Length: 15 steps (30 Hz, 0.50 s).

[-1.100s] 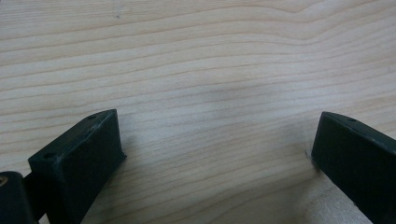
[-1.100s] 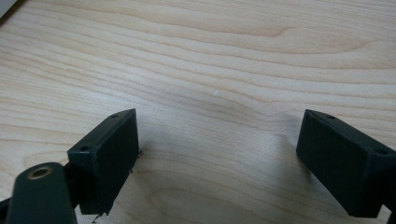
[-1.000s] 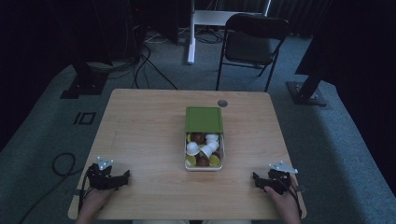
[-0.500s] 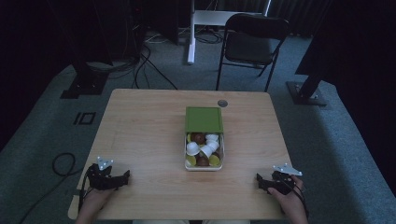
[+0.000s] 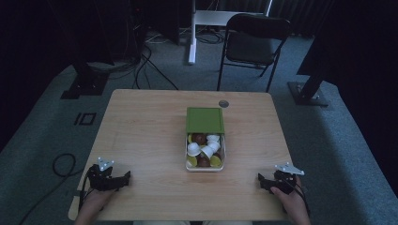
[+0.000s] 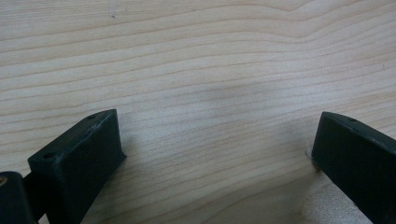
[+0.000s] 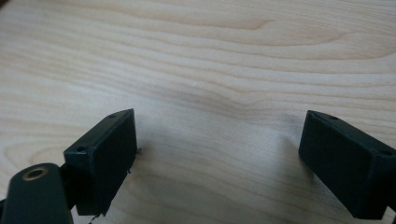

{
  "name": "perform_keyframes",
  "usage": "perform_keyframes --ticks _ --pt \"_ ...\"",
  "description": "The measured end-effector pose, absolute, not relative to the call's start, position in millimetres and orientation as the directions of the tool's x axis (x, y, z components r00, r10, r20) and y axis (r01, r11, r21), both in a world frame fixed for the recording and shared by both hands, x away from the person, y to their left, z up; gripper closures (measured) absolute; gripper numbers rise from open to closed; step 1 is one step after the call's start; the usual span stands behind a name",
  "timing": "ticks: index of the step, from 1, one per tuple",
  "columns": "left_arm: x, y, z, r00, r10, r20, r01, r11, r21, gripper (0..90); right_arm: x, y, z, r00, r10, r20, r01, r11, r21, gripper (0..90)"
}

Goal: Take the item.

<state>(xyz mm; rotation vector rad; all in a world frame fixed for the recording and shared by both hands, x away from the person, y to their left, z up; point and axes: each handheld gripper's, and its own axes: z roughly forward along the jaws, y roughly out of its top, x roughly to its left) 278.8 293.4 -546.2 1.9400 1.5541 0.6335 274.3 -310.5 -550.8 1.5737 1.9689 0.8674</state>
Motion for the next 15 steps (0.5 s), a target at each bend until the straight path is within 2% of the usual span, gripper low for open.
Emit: perform_keyframes --ticks 15 --pt "278.8 293.5 -546.2 0.213 0.977 0.013 0.708 -0.164 0.687 1.8 277.4 -309.8 -540.3 -0.231 0.972 0.038 0.657 0.127 0.743 11.3"
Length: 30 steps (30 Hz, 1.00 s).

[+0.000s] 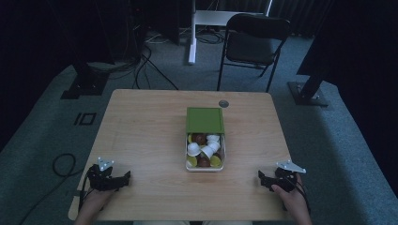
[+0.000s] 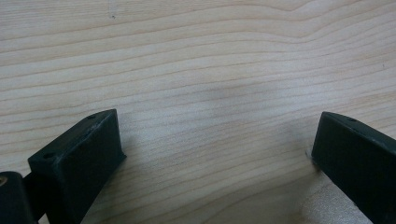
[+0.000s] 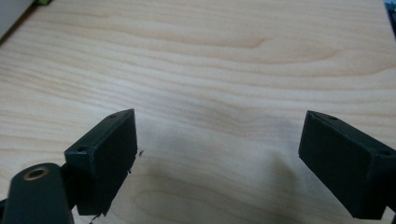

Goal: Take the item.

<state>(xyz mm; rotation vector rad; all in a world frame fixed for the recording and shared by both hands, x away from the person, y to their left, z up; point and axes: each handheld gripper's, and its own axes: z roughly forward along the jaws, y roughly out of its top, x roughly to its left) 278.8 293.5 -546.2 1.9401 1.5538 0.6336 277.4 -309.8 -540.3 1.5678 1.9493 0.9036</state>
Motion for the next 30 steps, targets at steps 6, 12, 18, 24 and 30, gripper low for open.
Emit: perform_keyframes --ticks 6,12,18,24,30 --pt "278.7 293.5 -546.2 0.214 0.977 0.014 0.708 -0.164 0.687 1.8 278.9 -308.2 -532.3 -0.233 0.971 0.048 0.642 0.117 0.757 11.3" --pt "278.8 293.4 -546.3 0.213 0.977 0.013 0.708 -0.163 0.688 1.8 279.9 -304.7 -521.1 -0.246 0.968 0.049 0.621 0.118 0.775 11.3" --pt "278.8 293.4 -546.2 0.213 0.977 0.013 0.708 -0.164 0.687 1.8 283.0 -299.6 -508.4 -0.267 0.963 0.047 0.603 0.129 0.787 11.3" --pt "278.7 293.5 -546.2 0.214 0.977 0.014 0.708 -0.165 0.687 1.8 285.2 -292.2 -497.1 -0.291 0.956 0.041 0.583 0.143 0.800 11.3" --pt "278.7 293.5 -546.2 0.214 0.977 0.014 0.708 -0.165 0.687 1.8 288.7 -285.0 -484.4 -0.298 0.954 0.033 0.570 0.150 0.808 11.3"
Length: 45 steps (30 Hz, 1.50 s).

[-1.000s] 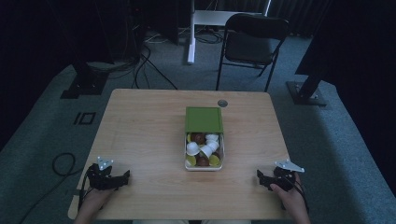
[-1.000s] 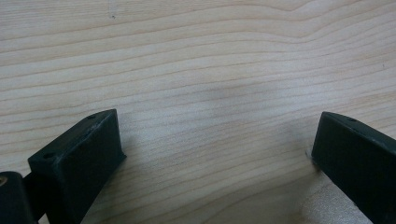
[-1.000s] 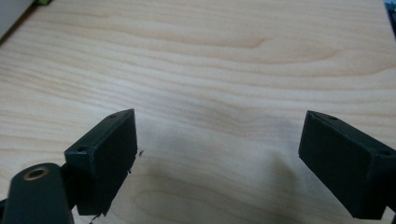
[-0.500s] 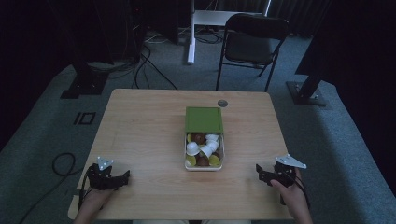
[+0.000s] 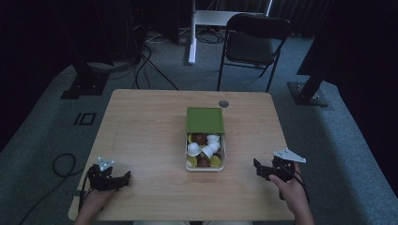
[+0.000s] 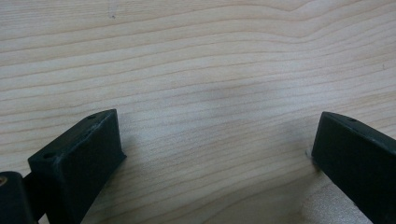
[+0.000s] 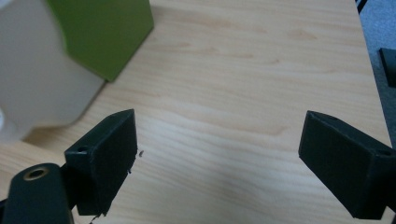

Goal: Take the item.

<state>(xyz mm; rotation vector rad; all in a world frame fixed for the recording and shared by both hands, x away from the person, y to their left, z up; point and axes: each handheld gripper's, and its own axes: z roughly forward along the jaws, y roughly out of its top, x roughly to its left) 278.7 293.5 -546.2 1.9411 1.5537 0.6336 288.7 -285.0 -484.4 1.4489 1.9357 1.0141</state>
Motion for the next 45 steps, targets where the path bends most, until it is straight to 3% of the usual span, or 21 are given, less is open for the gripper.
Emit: perform_keyframes --ticks 21,45 --pt "278.8 293.3 -546.3 0.212 0.977 0.012 0.707 -0.162 0.688 1.8 296.8 -236.3 -443.3 -0.431 0.902 0.035 0.478 0.195 0.856 11.3" --pt "278.7 293.3 -546.2 0.212 0.977 0.012 0.708 -0.162 0.688 1.8 299.9 -177.4 -430.8 -0.609 0.793 0.030 0.415 0.287 0.863 13.5"
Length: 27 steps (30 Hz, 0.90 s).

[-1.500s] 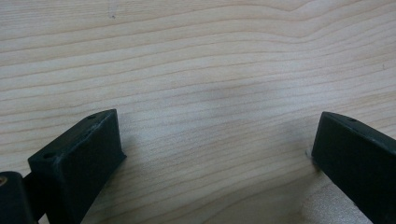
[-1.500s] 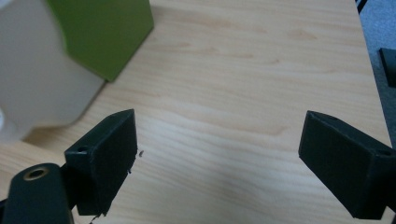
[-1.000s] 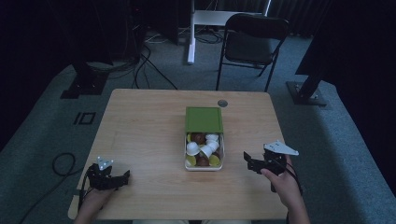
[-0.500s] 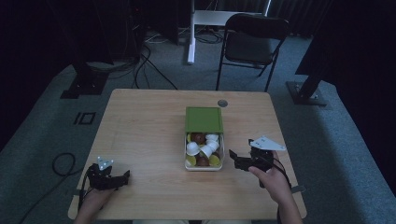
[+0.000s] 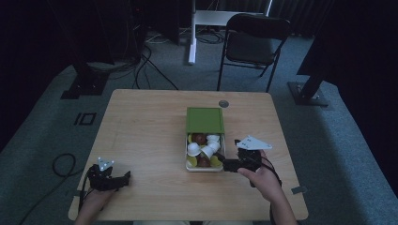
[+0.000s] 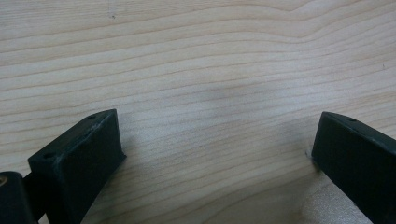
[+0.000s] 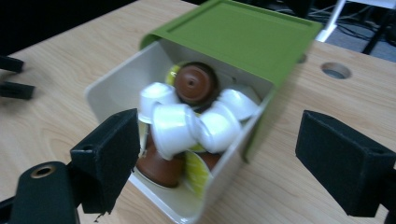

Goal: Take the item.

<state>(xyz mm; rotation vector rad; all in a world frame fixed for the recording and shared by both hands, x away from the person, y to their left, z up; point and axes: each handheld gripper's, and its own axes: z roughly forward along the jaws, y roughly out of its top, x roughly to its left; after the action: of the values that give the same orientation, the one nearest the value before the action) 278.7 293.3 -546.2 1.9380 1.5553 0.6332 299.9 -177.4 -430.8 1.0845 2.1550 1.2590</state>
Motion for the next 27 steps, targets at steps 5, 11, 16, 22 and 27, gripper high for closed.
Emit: perform_keyframes --ticks 5,11,16,22,27 --pt "278.7 293.3 -546.2 0.212 0.977 0.012 0.708 -0.162 0.688 1.8 300.5 -165.4 -428.5 -0.644 0.764 0.037 0.398 0.294 0.869 13.5" --pt "278.7 293.3 -546.3 0.212 0.977 0.012 0.708 -0.162 0.688 1.8 302.0 -152.1 -429.6 -0.665 0.746 0.028 0.390 0.315 0.865 14.4" --pt "278.7 293.4 -546.2 0.212 0.977 0.012 0.708 -0.163 0.687 1.9 306.4 -139.8 -436.3 -0.667 0.744 0.038 0.411 0.325 0.852 17.9" --pt "278.7 293.3 -546.2 0.212 0.977 0.012 0.708 -0.162 0.687 1.9 309.3 -130.8 -444.2 -0.656 0.755 0.004 0.419 0.359 0.834 24.3" --pt "278.7 293.3 -546.2 0.212 0.977 0.012 0.708 -0.162 0.688 1.8 311.3 -123.4 -452.0 -0.632 0.772 -0.067 0.407 0.404 0.819 32.9"
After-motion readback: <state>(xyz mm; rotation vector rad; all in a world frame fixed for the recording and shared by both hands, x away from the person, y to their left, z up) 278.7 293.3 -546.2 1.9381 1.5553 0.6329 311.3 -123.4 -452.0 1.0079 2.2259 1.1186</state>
